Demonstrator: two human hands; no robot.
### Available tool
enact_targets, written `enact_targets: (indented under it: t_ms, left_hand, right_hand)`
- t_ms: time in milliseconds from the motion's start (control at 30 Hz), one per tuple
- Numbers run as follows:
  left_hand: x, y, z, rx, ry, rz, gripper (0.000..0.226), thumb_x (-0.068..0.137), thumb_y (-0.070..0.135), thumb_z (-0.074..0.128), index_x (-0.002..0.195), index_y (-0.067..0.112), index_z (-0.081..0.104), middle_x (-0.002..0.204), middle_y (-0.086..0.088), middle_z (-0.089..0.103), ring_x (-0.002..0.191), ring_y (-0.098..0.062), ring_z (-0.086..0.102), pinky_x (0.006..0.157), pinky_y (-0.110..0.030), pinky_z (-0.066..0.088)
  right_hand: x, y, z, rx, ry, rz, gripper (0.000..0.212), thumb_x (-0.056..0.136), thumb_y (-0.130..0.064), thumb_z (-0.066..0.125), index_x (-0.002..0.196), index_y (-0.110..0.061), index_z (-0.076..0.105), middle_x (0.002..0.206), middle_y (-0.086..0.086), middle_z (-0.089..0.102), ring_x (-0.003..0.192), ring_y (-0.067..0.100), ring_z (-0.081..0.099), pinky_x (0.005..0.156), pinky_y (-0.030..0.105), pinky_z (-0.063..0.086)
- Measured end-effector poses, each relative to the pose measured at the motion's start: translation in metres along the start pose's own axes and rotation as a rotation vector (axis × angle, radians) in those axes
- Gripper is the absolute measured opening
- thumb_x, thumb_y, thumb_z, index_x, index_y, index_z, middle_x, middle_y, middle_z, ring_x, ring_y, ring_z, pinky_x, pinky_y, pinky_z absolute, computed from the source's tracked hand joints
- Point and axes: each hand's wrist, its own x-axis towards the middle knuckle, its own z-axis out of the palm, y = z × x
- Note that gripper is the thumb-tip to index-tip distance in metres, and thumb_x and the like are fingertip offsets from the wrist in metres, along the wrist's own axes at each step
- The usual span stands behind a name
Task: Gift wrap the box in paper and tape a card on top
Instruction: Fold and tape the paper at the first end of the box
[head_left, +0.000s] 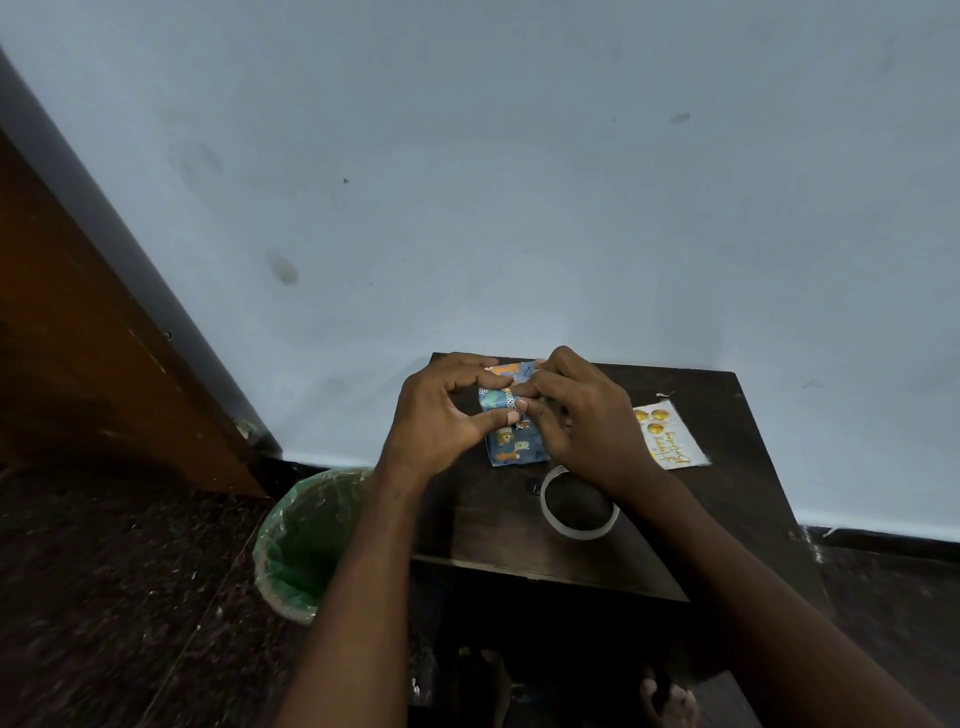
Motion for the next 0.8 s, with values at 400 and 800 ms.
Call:
enact_targets:
  t_ms: [400, 800]
  left_hand:
    - [0.006, 0.011, 0.009, 0.233, 0.020, 0.128, 0.034, 0.073, 0.047, 0.090, 0.093, 0.025, 0.073, 0.113, 0.013, 0.073, 0.103, -0.013, 0.072, 0.086, -0.048, 0.055]
    - [0.004, 0.014, 0.008, 0.205, 0.008, -0.001, 0.038, 0.076, 0.057, 0.086, 0.100, 0.029, 0.080, 0.106, 0.013, 0.077, 0.098, -0.012, 0.072, 0.084, -0.046, 0.059]
  right_hand:
    - [-0.001, 0.003, -0.009, 0.164, 0.018, 0.089, 0.037, 0.084, -0.017, 0.078, 0.118, -0.018, 0.066, 0.111, -0.008, 0.063, 0.102, 0.004, 0.063, 0.081, 0.024, 0.051]
    - [0.000, 0.007, -0.001, 0.062, -0.057, 0.014, 0.021, 0.097, -0.010, 0.058, 0.111, -0.016, 0.073, 0.105, -0.002, 0.056, 0.098, 0.020, 0.064, 0.067, 0.043, 0.055]
